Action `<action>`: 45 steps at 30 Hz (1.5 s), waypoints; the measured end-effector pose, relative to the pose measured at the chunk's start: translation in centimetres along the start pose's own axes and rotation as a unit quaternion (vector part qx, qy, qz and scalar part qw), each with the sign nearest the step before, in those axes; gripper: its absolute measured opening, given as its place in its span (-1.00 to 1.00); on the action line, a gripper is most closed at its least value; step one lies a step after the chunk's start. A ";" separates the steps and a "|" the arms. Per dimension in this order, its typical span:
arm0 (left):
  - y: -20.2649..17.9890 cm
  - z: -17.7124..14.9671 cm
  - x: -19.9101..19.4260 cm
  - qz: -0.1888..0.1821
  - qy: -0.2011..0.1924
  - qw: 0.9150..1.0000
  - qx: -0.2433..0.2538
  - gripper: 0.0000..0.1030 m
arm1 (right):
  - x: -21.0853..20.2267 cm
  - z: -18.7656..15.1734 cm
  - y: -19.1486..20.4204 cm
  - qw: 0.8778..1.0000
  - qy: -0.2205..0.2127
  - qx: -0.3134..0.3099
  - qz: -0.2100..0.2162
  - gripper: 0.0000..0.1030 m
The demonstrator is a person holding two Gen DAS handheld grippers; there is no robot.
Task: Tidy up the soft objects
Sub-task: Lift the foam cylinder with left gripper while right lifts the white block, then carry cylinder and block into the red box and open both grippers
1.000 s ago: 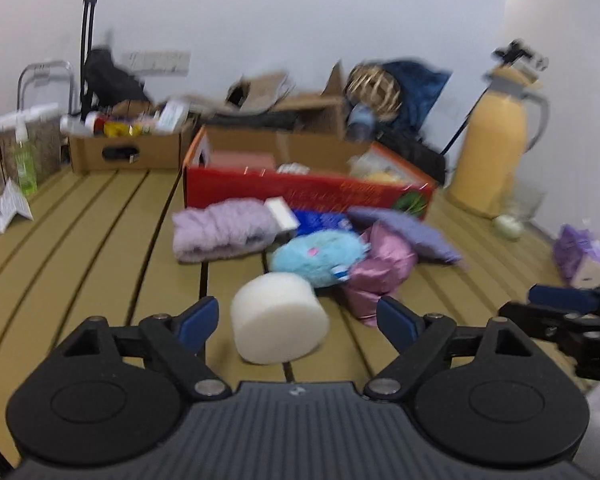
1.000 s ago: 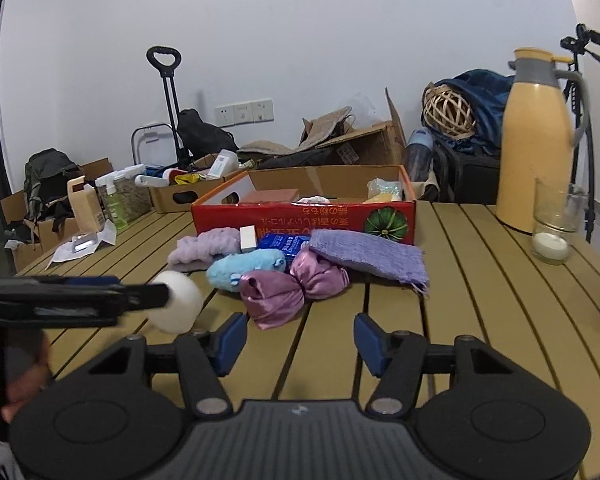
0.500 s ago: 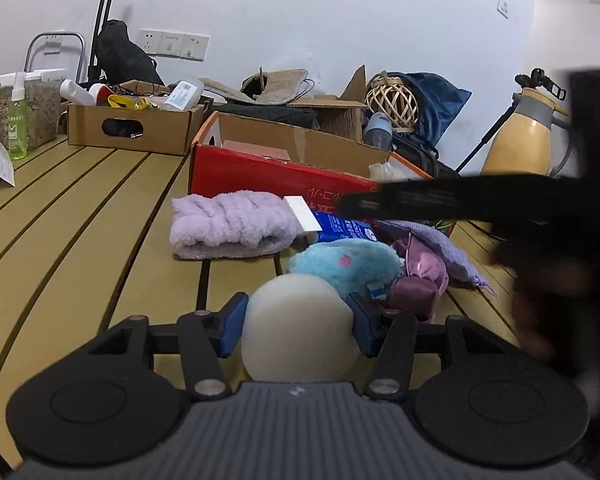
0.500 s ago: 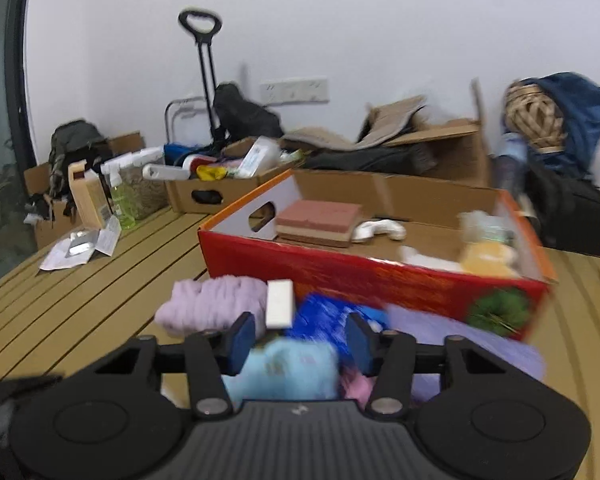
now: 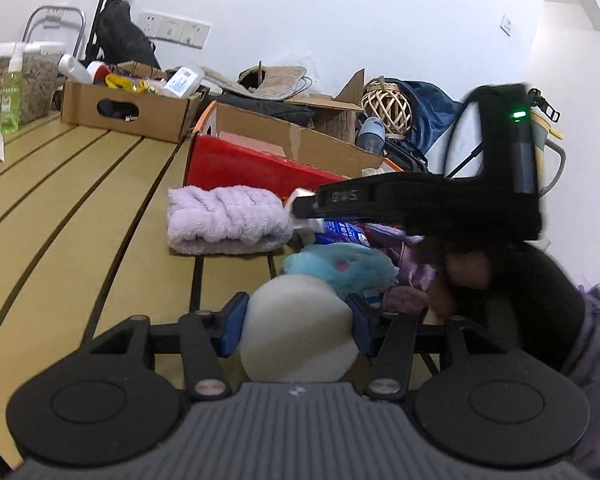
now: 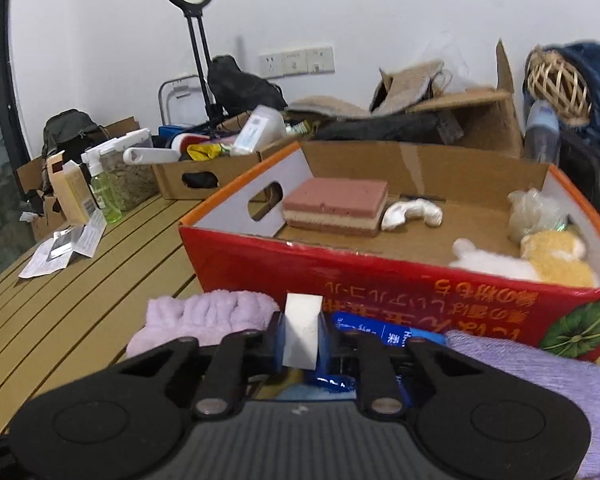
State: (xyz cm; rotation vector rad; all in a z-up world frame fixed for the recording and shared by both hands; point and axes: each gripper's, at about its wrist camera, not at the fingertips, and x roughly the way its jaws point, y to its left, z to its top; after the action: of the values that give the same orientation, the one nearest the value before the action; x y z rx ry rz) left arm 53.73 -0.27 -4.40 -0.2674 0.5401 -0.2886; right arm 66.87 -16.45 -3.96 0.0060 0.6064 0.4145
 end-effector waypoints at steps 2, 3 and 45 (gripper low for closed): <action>-0.1 -0.1 -0.2 0.001 -0.006 1.000 0.002 0.03 | -2.6 -0.1 0.0 1.000 -0.024 0.000 -0.004 -0.69; -0.1 -0.1 -0.3 0.000 -0.008 1.000 0.001 0.03 | -4.2 -0.1 0.0 0.999 -0.037 0.003 -0.008 -0.69; -8.6 6.9 -1.8 0.038 -0.099 0.986 0.125 0.03 | -17.7 -4.2 -6.0 0.994 -0.090 0.050 -0.038 -0.68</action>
State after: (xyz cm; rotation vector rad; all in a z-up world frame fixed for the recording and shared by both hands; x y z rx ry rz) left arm 54.31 -6.45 4.90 -0.0312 0.3120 -0.2500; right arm 53.65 -29.20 1.63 0.1141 0.4467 0.3055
